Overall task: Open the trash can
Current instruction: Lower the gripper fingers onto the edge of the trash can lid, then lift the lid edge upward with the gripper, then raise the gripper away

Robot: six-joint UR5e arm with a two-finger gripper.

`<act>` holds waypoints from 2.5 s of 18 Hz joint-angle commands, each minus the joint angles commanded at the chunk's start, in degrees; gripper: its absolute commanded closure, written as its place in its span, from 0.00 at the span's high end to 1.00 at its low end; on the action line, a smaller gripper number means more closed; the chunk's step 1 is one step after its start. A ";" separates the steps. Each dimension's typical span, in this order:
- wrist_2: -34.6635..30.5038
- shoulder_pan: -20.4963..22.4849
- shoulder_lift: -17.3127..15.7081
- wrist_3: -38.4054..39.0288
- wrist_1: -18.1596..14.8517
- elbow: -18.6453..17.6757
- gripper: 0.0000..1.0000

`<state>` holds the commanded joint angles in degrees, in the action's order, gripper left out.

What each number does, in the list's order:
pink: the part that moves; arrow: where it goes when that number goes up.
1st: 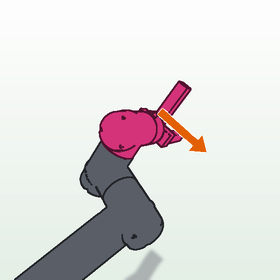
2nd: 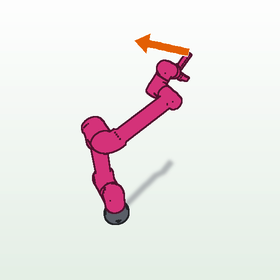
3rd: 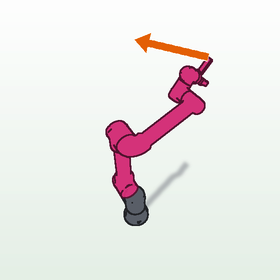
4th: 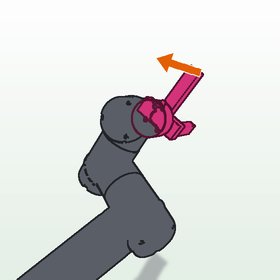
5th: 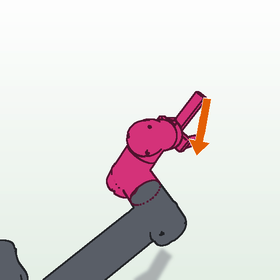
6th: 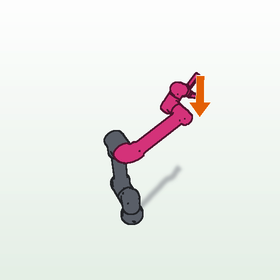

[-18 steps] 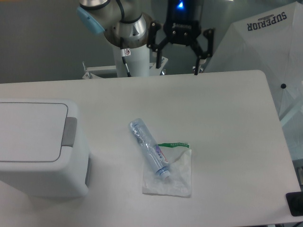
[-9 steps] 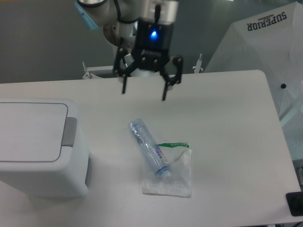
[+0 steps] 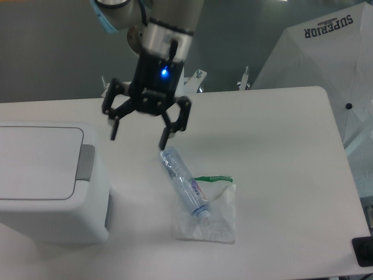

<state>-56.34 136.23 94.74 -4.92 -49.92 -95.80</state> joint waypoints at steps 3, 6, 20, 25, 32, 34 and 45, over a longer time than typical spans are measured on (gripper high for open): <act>0.00 -1.14 0.88 0.17 0.00 -0.09 1.00; 0.00 -1.50 1.23 0.97 0.00 -0.79 1.00; 0.00 -1.58 2.46 0.97 0.18 -0.79 1.00; -0.09 -2.02 3.25 0.88 0.18 -0.79 1.00; -0.26 -2.20 3.61 0.70 0.18 -0.88 1.00; -0.26 -2.20 3.69 0.70 0.18 -0.88 1.00; -0.26 -2.20 1.42 -0.17 0.26 1.23 1.00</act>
<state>-56.60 134.03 96.16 -5.09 -49.66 -94.57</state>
